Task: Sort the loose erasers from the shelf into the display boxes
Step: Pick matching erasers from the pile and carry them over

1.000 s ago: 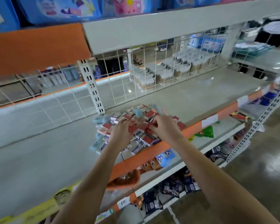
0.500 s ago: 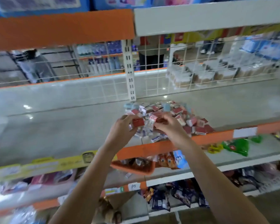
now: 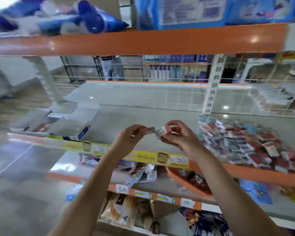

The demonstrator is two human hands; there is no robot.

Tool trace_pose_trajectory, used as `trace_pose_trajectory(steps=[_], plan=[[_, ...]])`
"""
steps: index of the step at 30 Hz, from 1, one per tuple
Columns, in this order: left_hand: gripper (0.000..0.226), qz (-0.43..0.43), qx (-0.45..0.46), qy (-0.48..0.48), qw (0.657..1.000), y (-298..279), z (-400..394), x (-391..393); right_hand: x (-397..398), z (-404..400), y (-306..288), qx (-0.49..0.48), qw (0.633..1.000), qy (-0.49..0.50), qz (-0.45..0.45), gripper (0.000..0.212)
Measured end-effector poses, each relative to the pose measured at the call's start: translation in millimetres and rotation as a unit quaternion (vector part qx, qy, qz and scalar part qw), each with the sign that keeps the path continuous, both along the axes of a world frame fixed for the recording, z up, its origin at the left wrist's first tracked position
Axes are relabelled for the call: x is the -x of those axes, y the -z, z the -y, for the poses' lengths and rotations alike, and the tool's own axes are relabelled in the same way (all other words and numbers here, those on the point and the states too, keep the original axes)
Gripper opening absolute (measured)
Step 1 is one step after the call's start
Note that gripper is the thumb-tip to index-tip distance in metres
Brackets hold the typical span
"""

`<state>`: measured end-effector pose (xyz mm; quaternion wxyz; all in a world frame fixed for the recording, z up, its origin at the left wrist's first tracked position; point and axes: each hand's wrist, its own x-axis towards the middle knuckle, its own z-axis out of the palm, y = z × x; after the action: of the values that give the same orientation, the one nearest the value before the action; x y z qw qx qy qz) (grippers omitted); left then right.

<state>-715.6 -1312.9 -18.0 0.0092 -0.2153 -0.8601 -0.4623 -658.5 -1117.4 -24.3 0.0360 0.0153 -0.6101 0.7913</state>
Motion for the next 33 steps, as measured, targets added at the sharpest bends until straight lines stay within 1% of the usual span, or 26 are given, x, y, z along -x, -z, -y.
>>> trace_pose_trajectory(steps=[1,4,6,9,11,15,19,24,27,31,33], plan=[[0.007,0.019,-0.02,-0.008,1.0,-1.8,18.8,2.9,6.5,18.9,-1.3,0.004,1.0,-0.011,-0.005,0.028],[0.026,0.075,-0.066,-0.042,0.994,-8.0,77.4,10.7,26.4,81.3,-4.5,0.031,0.999,-0.033,-0.014,0.029],[0.031,0.104,-0.089,-0.062,0.989,-9.4,117.1,17.5,39.6,124.0,-5.2,0.06,0.997,-0.054,-0.015,0.034],[0.03,0.138,-0.122,-0.083,0.979,-9.6,176.3,30.2,58.9,184.0,-5.5,0.056,0.996,-0.073,-0.015,0.045],[0.028,0.156,-0.142,-0.083,0.974,-11.9,213.1,38.5,71.0,217.9,-3.4,0.039,0.996,-0.084,-0.014,0.04],[0.022,0.168,-0.13,-0.061,0.975,-16.0,273.9,51.6,92.3,269.8,-1.8,0.004,0.994,-0.111,-0.004,0.035],[0.019,0.188,-0.118,-0.044,0.974,-15.2,315.0,70.2,115.3,306.6,-3.4,-0.035,0.991,-0.13,0.01,0.035],[0.014,0.258,-0.127,-0.006,0.958,-12.5,358.4,105.5,155.5,341.8,-2.0,-0.085,0.989,-0.125,-0.004,0.029],[0.022,0.292,-0.125,0.011,0.948,-12.6,380.9,134.1,185.4,362.8,-2.7,-0.108,0.986,-0.126,-0.012,0.029],[0.027,0.312,-0.114,0.032,0.943,-17.3,407.5,178.1,230.2,387.7,-7.2,-0.1,0.987,-0.124,-0.017,0.031],[0.023,0.314,-0.11,0.04,0.942,-20.6,419.2,200.0,249.6,399.5,-12.6,-0.071,0.989,-0.131,-0.011,0.03]])
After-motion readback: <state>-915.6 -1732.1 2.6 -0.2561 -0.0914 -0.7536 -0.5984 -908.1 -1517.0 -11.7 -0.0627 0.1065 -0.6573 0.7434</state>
